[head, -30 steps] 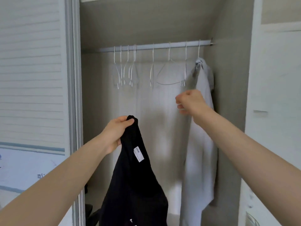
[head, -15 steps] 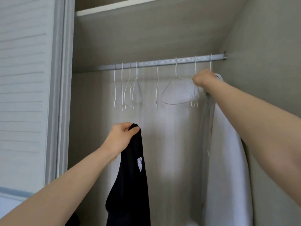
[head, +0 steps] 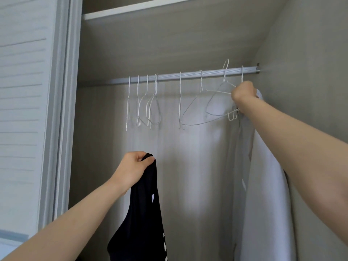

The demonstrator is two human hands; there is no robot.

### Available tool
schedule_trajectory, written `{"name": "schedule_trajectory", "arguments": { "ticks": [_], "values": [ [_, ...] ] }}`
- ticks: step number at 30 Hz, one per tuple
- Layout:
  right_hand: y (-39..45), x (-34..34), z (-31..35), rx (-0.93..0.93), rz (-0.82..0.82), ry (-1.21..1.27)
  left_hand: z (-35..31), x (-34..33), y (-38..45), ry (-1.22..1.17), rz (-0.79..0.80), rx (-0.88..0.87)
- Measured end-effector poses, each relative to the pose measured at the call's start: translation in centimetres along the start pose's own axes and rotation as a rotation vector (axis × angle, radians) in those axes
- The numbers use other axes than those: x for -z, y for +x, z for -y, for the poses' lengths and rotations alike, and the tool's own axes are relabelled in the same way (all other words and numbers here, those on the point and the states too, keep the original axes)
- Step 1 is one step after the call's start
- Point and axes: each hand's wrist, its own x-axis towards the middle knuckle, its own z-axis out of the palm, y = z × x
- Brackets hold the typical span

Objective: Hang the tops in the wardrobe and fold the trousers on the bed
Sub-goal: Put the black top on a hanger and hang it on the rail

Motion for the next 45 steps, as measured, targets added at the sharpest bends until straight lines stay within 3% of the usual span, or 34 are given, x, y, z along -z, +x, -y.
{"name": "schedule_trajectory", "arguments": {
  "ticks": [14, 19, 25, 33, 38, 41, 45],
  "values": [
    [-5.7, 4.4, -1.3, 0.006, 0.013, 0.137, -0.8, 1.6, -5.9, 0.039, 0.041, 0.065],
    [-11.6, 7.4, -2.4, -0.075, 0.066, 0.274, -1.5, 2.9, -9.3, 0.199, 0.047, 0.094],
    [-20.6, 12.9, -4.0, -0.166, 0.330, 0.418, -1.2, 3.6, -14.0, 0.371, 0.018, 0.139],
    [-30.7, 19.4, -9.1, -0.570, 0.990, 0.517, 4.9, 4.0, -21.3, 0.442, 0.018, 0.314],
    [-32.3, 20.6, -10.9, -0.553, 1.362, 0.596, 7.0, 5.4, -24.2, 0.527, 0.044, 0.422],
    [-32.3, 21.2, -11.3, -0.522, 1.474, 0.674, 7.4, 6.8, -24.9, 0.555, 0.019, 0.496],
    [-33.2, 21.1, -11.6, -0.529, 1.510, 0.720, 6.8, 7.3, -25.0, 0.331, 0.017, 0.554]
  ]
}}
